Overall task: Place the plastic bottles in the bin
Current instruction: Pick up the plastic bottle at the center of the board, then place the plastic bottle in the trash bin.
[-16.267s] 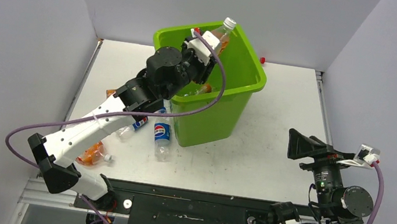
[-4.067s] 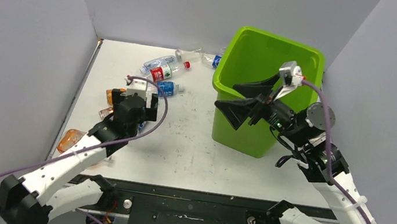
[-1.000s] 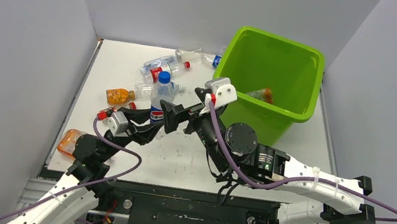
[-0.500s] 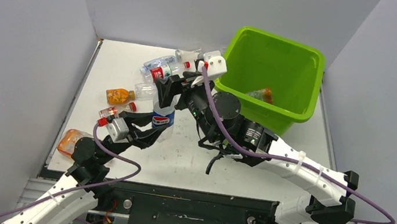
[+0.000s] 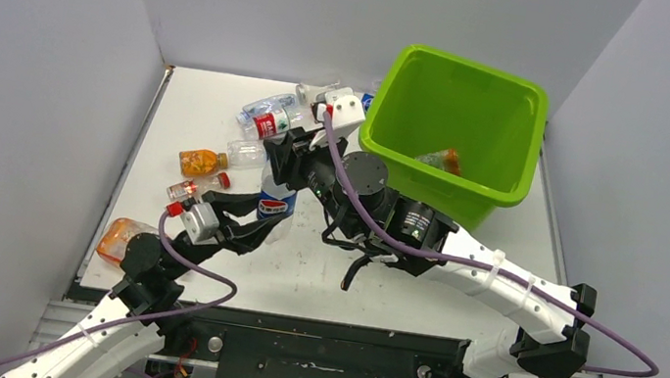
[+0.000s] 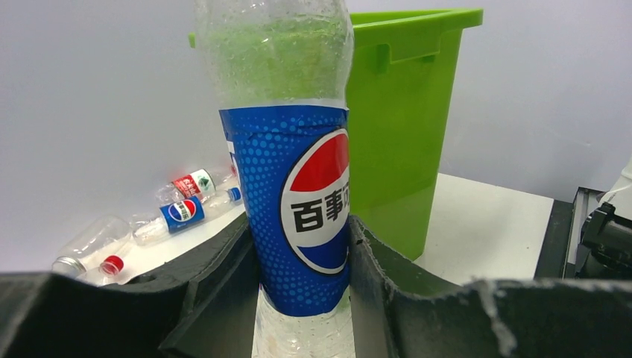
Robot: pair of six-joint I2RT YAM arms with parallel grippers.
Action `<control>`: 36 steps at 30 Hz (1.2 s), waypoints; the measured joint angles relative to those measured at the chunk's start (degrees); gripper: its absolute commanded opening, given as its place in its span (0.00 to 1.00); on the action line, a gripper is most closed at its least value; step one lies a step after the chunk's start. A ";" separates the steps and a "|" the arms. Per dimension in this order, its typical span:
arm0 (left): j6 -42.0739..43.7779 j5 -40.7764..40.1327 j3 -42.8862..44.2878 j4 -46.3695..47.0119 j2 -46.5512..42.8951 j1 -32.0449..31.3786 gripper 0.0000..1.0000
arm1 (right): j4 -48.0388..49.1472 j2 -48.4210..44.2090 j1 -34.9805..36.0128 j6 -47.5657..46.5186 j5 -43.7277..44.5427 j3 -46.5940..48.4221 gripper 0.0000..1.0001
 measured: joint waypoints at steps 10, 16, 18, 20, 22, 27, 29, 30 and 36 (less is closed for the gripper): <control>-1.73 -3.85 0.00 -0.35 -0.44 -0.15 0.96 | -3.19 -1.29 -0.50 -0.37 -1.84 0.26 0.05; -4.24 -9.68 0.04 -0.39 -1.29 -0.22 0.96 | -6.54 -5.90 -0.50 -6.12 0.02 5.79 0.05; -5.01 -13.11 0.09 -0.90 -1.49 -0.22 0.96 | -6.93 -9.44 -0.48 -8.72 3.21 8.26 0.05; -6.60 -17.46 0.26 -2.12 -1.38 -0.04 0.96 | -6.91 -11.96 -0.50 -10.75 6.56 11.78 0.05; -8.17 -21.20 1.38 -4.46 -0.57 0.52 0.96 | -6.14 -13.44 -0.50 -13.68 11.30 17.40 0.05; -11.80 -29.16 6.73 -11.28 3.63 1.86 0.96 | 2.34 -15.02 -0.66 -23.43 24.83 22.32 0.05; -12.76 -31.45 7.82 -12.81 4.33 2.36 0.96 | 6.73 -14.88 -0.83 -27.96 29.49 20.72 0.05; -13.11 -32.26 7.91 -13.29 4.35 2.51 0.96 | 9.07 -14.51 -0.90 -30.40 31.50 19.61 0.05; -13.49 -35.06 9.05 -17.66 5.73 2.82 0.96 | 9.49 -6.82 -9.84 -31.85 34.84 20.76 0.05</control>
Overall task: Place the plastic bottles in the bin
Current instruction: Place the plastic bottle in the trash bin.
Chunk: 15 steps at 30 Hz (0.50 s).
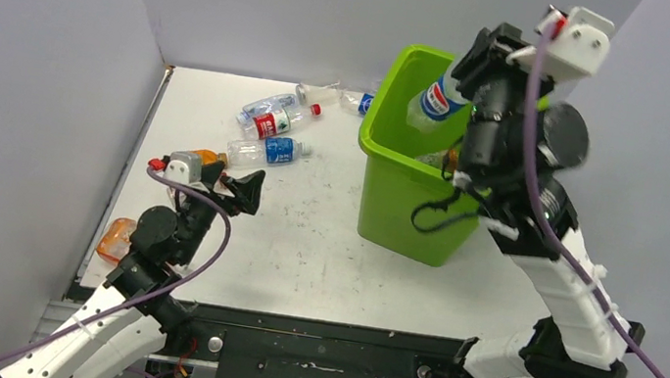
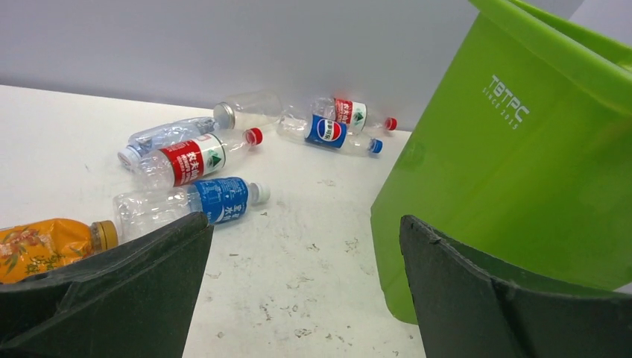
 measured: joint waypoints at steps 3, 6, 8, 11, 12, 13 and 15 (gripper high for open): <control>0.04 -0.83 1.46 -2.29 1.36 0.07 0.96 | -10.14 5.25 -13.73 9.33 -6.95 3.37 0.05; 0.35 -1.66 2.27 -3.78 1.92 0.09 0.96 | -17.07 7.61 -25.70 18.25 -13.53 2.56 0.05; 1.01 -2.21 2.29 -4.48 1.81 0.09 0.96 | -19.89 7.82 -31.15 23.32 -16.39 0.37 0.05; 2.14 -2.45 2.40 -6.08 1.66 0.09 0.96 | -19.93 5.64 -38.60 30.95 -21.68 -7.30 0.05; 2.29 -2.45 2.58 -6.67 1.81 0.09 0.96 | -19.71 4.59 -40.19 32.44 -22.58 -10.25 0.05; 2.43 -2.47 2.80 -7.08 1.97 0.09 0.96 | -19.58 3.61 -41.81 33.62 -23.28 -13.18 0.05; 2.67 -2.47 3.37 -7.67 2.58 0.09 0.96 | -19.71 2.93 -43.82 35.26 -23.78 -15.96 0.05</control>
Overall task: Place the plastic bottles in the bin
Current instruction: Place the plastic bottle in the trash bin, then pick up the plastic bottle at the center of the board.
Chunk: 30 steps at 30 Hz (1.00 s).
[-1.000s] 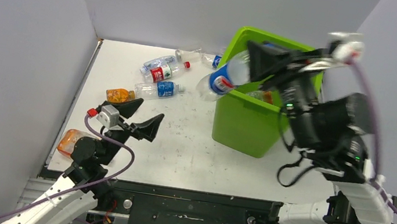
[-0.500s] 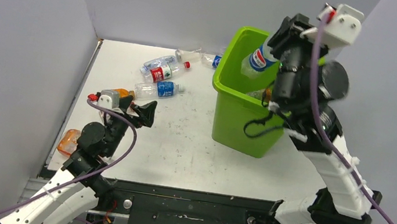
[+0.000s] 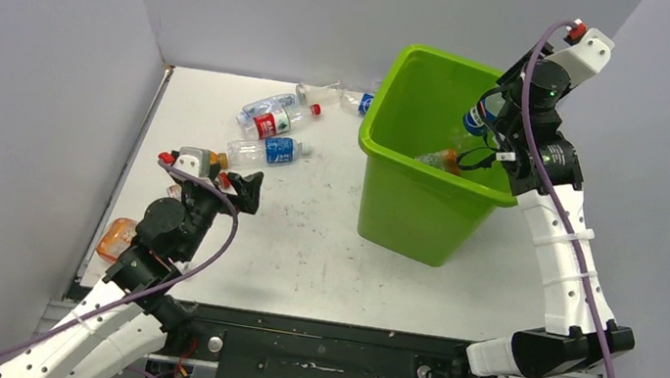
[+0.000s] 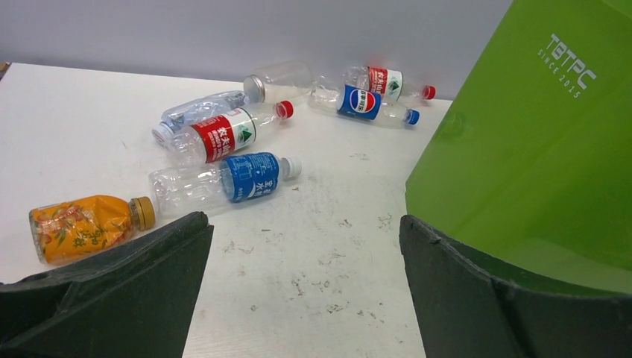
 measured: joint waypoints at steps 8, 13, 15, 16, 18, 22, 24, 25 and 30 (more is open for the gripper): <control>0.15 -1.62 0.63 -1.38 0.72 0.00 0.96 | -1.27 0.87 -0.35 3.26 -5.42 1.90 0.87; 0.13 -3.45 0.63 -1.51 0.85 0.00 0.96 | -4.83 1.77 5.03 3.76 -8.59 10.56 0.90; 0.13 -4.28 0.63 -1.53 1.14 0.00 0.96 | -4.26 1.07 9.31 3.61 -11.89 12.85 0.90; 0.13 -4.72 0.63 -1.53 1.36 0.00 0.96 | -3.65 0.04 11.10 3.65 -14.97 12.57 0.90; 0.13 -6.05 0.63 -1.62 1.84 0.00 0.96 | -0.72 -3.98 12.94 4.24 -23.54 8.13 0.90; 0.15 -9.18 0.63 -1.75 2.71 0.00 0.96 | 5.81 -13.57 13.00 7.15 -38.53 -5.14 0.90; 0.13 -10.75 0.63 -2.10 3.26 0.00 0.96 | 8.57 -16.55 13.00 8.59 -44.06 -9.81 0.90; 0.13 -11.87 0.63 -2.49 3.74 0.00 0.96 | 10.43 -17.99 13.03 9.49 -47.39 -12.59 0.91; -0.55 -15.89 1.95 -5.99 8.61 0.39 0.96 | 14.88 -20.28 13.49 11.13 -58.62 -21.24 0.91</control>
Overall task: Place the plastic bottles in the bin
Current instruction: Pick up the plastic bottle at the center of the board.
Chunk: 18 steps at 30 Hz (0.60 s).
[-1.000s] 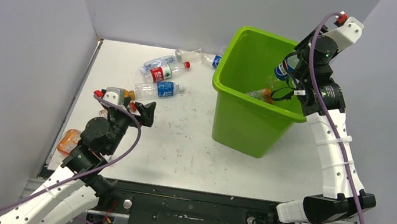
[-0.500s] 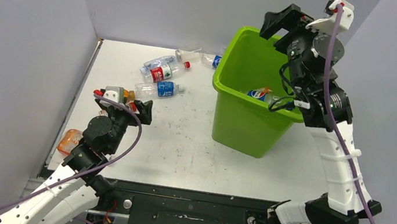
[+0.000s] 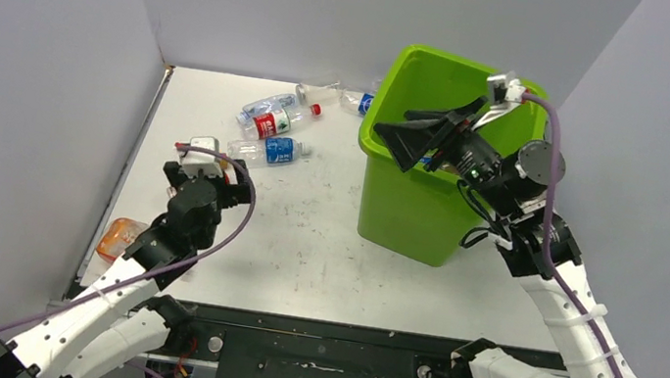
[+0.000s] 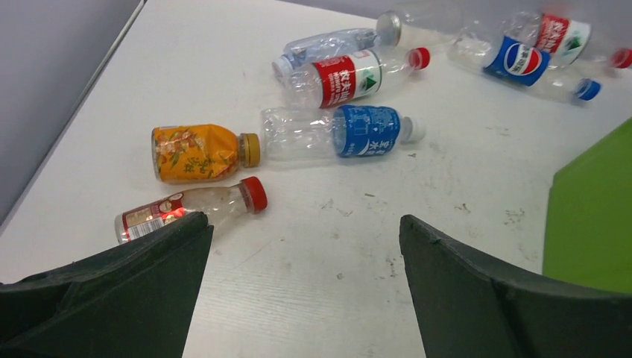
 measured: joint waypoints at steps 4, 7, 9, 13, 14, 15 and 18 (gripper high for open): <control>-3.98 -0.59 3.50 -4.37 6.47 2.47 0.96 | 1.22 -1.11 1.20 -0.07 -5.60 -6.36 0.91; -9.62 0.96 5.92 -7.69 11.43 6.19 0.96 | 1.18 -3.04 1.90 -0.13 -7.87 -10.47 0.91; -14.47 2.54 7.93 -10.29 15.28 9.42 0.96 | 1.18 -4.59 2.08 -0.31 -8.90 -12.26 0.91; -23.58 7.43 11.89 -13.18 24.15 13.94 0.96 | 2.89 -7.45 2.38 -0.42 -9.86 -13.84 0.91; -24.09 7.80 12.09 -13.20 25.81 14.12 0.96 | 3.76 -8.09 2.51 -0.39 -10.03 -14.25 0.91; -25.24 8.83 12.81 -13.51 27.74 14.12 0.96 | 4.52 -8.81 2.64 -0.37 -10.25 -14.71 0.91; -28.35 11.08 15.91 -13.07 32.94 14.05 0.96 | 6.27 -10.69 2.73 -0.26 -10.67 -16.28 0.91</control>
